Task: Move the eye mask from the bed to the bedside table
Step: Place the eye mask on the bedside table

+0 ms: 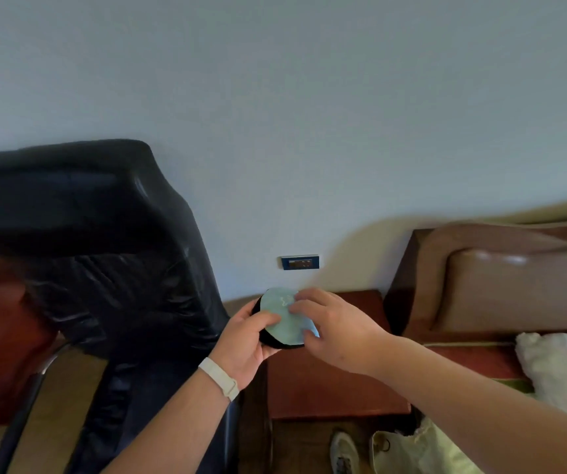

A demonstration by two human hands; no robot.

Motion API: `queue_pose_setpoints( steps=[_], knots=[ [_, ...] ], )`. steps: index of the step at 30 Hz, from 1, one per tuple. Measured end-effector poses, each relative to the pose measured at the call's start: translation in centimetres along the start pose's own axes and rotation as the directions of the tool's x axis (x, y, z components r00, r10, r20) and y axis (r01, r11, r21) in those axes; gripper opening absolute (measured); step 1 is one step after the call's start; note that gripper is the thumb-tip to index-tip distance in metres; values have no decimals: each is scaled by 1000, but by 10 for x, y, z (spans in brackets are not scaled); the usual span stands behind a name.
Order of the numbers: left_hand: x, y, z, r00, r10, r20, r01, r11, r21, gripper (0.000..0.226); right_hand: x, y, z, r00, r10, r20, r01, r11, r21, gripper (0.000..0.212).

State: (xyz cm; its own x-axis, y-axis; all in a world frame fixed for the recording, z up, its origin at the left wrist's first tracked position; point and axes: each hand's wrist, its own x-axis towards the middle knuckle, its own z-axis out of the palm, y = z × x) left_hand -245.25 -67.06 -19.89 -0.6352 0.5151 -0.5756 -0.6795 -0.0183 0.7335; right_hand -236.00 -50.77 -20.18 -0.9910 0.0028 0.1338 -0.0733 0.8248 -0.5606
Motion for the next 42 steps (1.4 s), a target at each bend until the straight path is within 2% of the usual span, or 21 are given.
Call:
queue_pose_setpoints(
  steps=[10, 14, 21, 28, 32, 36, 39, 42],
  knots=[
    [98, 1, 27, 993, -114, -14, 115, 991, 62, 30, 34, 79, 3, 992, 104, 66, -107, 994, 32, 43],
    [138, -5, 32, 986, -166, -16, 167, 980, 104, 34, 46, 112, 15, 975, 213, 70, -215, 977, 16, 45],
    [224, -41, 38, 955, -298, -7, 293, 932, 213, 33, 56, 174, 56, 906, 394, 153, -402, 915, 28, 45],
    [322, -116, 28, 930, -367, 14, 354, 907, 228, 25, 61, 254, 132, 839, 519, 165, -527, 850, 0, 41],
    [376, -162, 17, 912, -404, 66, 383, 899, 210, 30, 51, 302, 179, 801, 592, 91, -598, 799, 60, 42],
    [414, -198, 15, 917, -384, 110, 341, 895, 288, 28, 37, 334, 215, 747, 664, 15, -663, 743, 92, 46],
    [435, -222, 17, 928, -349, 127, 285, 888, 361, 31, 29, 353, 234, 752, 659, -32, -656, 752, 64, 47],
    [452, -240, 18, 936, -329, 125, 268, 896, 353, 31, 27, 369, 246, 763, 644, -54, -644, 765, 24, 46]
  ],
)
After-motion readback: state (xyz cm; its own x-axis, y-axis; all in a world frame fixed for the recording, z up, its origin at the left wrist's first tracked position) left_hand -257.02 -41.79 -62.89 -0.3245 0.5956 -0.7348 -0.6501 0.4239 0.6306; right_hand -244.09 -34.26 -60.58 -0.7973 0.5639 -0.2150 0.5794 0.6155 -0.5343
